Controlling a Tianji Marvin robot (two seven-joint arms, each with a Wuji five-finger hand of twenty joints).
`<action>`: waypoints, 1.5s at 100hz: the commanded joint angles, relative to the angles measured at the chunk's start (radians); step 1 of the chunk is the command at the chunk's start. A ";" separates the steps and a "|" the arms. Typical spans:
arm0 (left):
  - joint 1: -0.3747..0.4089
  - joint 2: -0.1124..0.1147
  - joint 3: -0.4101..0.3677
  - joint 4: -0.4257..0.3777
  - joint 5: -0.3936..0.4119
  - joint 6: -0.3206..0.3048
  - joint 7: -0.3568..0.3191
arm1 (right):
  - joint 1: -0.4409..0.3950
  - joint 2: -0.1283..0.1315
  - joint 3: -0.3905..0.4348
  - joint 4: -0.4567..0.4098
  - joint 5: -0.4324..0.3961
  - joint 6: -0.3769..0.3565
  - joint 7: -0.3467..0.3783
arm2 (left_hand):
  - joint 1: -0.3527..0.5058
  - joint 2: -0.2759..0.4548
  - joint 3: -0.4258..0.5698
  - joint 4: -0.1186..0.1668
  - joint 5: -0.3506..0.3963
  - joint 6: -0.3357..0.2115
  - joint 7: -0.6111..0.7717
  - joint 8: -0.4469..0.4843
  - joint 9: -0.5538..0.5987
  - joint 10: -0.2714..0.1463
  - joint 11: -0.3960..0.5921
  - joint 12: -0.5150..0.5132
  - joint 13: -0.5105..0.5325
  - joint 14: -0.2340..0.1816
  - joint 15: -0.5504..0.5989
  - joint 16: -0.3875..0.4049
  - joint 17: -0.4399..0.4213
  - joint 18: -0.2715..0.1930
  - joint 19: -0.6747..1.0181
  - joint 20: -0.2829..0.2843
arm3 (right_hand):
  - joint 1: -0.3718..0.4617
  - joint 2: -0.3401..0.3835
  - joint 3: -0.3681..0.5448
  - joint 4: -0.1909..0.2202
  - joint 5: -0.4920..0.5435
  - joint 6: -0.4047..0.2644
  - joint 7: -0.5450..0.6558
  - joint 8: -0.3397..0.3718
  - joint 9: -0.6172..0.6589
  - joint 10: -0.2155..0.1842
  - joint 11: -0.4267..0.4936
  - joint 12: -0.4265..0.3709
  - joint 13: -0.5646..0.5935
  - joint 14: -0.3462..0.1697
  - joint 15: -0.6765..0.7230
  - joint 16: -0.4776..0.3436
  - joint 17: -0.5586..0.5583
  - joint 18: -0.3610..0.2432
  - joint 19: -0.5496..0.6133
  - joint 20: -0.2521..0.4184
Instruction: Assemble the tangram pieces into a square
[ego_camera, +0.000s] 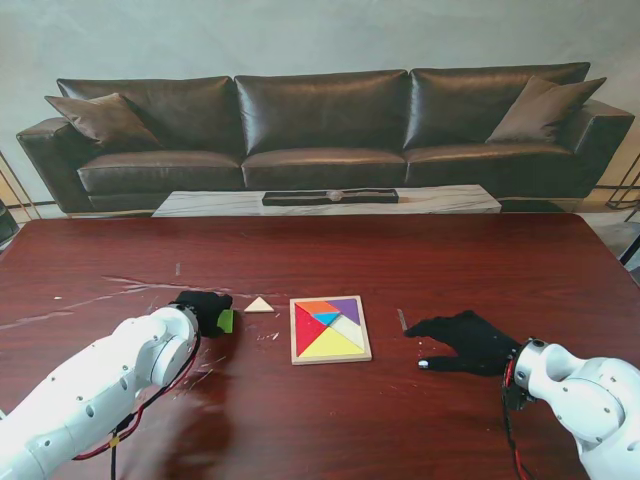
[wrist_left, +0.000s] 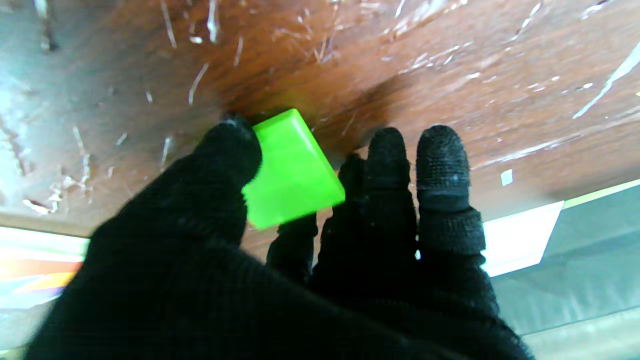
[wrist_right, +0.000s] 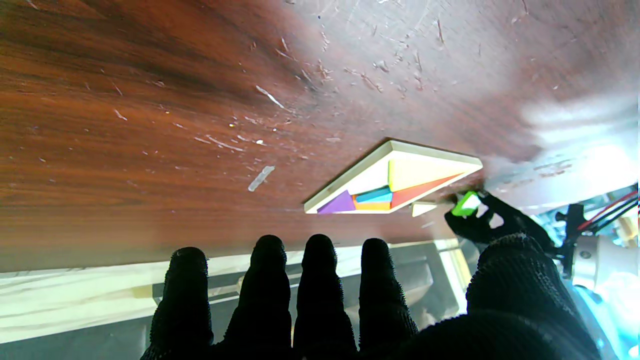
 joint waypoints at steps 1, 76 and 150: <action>0.053 -0.006 0.025 0.062 -0.015 -0.007 -0.023 | -0.008 0.001 -0.001 -0.008 -0.007 0.002 0.003 | 0.085 0.040 -0.054 0.001 0.198 -0.184 0.630 0.092 0.179 -0.104 0.117 0.106 0.059 -0.010 0.045 0.020 0.036 0.014 0.054 0.006 | -0.008 0.024 0.007 0.023 -0.041 -0.005 -0.012 -0.001 -0.018 -0.013 -0.008 -0.007 -0.015 -0.020 0.001 -0.007 -0.017 0.015 -0.003 -0.018; 0.091 -0.014 -0.077 -0.060 -0.015 -0.001 -0.078 | -0.005 0.001 -0.009 -0.008 -0.017 0.021 0.006 | 0.312 0.235 -0.412 0.045 0.081 -0.194 0.606 0.206 0.231 -0.142 0.267 0.324 0.088 -0.042 0.262 0.176 0.107 0.002 0.164 0.016 | -0.004 0.025 0.006 0.023 -0.043 -0.007 -0.011 0.001 -0.018 -0.011 -0.008 -0.007 -0.013 -0.022 0.001 -0.006 -0.021 0.020 -0.002 -0.019; -0.016 -0.039 -0.008 -0.232 -0.043 -0.111 -0.084 | -0.014 -0.002 -0.005 -0.005 -0.030 0.026 -0.012 | 0.316 0.225 -0.434 0.066 0.096 -0.195 0.604 0.198 0.251 -0.146 0.267 0.355 0.106 -0.052 0.277 0.204 0.135 -0.004 0.168 0.030 | -0.001 0.027 0.006 0.023 -0.042 -0.006 -0.011 0.001 -0.016 -0.011 -0.009 -0.007 -0.012 -0.023 0.001 -0.006 -0.022 0.020 -0.002 -0.021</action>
